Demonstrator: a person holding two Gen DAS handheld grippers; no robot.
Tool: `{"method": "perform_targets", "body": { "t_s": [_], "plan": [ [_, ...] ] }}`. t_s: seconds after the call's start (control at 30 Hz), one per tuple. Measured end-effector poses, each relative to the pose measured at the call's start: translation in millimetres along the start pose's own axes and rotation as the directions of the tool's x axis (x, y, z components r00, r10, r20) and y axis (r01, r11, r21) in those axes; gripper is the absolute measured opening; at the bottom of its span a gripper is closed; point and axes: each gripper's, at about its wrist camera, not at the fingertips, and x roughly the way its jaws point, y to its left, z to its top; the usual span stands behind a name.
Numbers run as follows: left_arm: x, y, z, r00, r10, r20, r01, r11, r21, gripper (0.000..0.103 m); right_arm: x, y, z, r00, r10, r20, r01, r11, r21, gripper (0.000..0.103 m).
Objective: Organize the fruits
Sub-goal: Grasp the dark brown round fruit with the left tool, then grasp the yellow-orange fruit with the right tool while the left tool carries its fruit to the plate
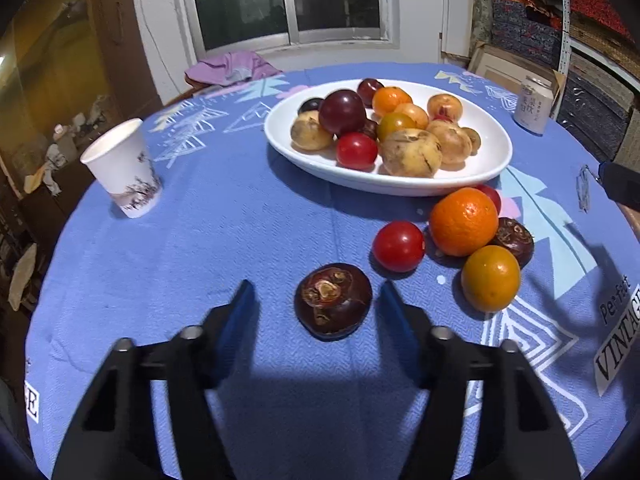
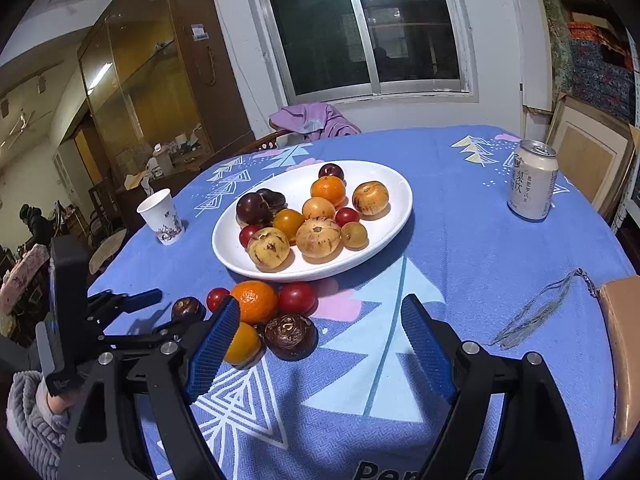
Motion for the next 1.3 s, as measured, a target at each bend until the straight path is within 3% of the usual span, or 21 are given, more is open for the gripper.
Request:
{"method": "perform_targets", "body": {
  "t_s": [0.3, 0.37, 0.53, 0.63, 0.7, 0.77, 0.97, 1.13, 1.17, 1.3],
  "plan": [
    [6.7, -3.1, 4.1, 0.995, -0.094, -0.01, 0.094, 0.996, 0.004, 0.041, 5.1, 5.0, -3.9, 1.0, 0.002, -0.018, -0.002, 1.0, -0.021, 0.084],
    [5.0, -3.3, 3.5, 0.996, -0.087, -0.004, 0.087, 0.996, 0.003, 0.041, 7.4, 8.8, -5.4, 1.0, -0.001, -0.026, -0.001, 0.999, -0.04, 0.084],
    [-8.7, 5.1, 4.0, 0.999, 0.013, 0.044, -0.013, 1.0, -0.012, 0.041, 14.5, 23.5, -12.2, 0.999, -0.02, -0.047, 0.014, 0.992, -0.123, 0.084],
    [-12.6, 17.2, 6.1, 0.999, 0.007, 0.049, -0.004, 0.998, -0.065, 0.041, 24.5, 32.3, -18.8, 0.993, -0.099, -0.06, 0.085, 0.976, -0.2, 0.082],
    [-14.1, 22.0, 6.1, 0.999, 0.003, 0.049, 0.001, 0.997, -0.08, 0.041, 29.6, 31.4, -20.8, 0.989, -0.126, -0.074, 0.108, 0.971, -0.213, 0.076],
    [-15.8, 23.1, 6.7, 0.999, -0.004, 0.053, 0.009, 0.996, -0.086, 0.041, 29.3, 31.3, -21.4, 0.992, -0.086, -0.089, 0.067, 0.978, -0.196, 0.065],
    [-21.0, 24.5, 6.9, 0.998, -0.023, 0.063, 0.029, 0.995, -0.097, 0.041, 24.5, 78.7, -32.0, 0.999, -0.001, -0.05, -0.014, 0.95, -0.312, 0.064],
    [-26.4, 31.3, 7.9, 0.997, -0.036, 0.071, 0.045, 0.991, -0.127, 0.041, 45.7, 107.2, -41.3, 0.993, -0.012, -0.119, -0.034, 0.924, -0.38, 0.059],
    [-27.2, 32.0, 8.4, 0.996, -0.041, 0.074, 0.05, 0.99, -0.133, 0.041, 47.5, 109.0, -40.4, 0.992, -0.01, -0.122, -0.037, 0.925, -0.379, 0.054],
    [-29.0, 33.2, 9.3, 0.996, -0.053, 0.078, 0.063, 0.988, -0.141, 0.041, 55.8, 103.9, -34.0, 0.991, -0.015, -0.133, -0.03, 0.944, -0.329, 0.051]
  ]
}}
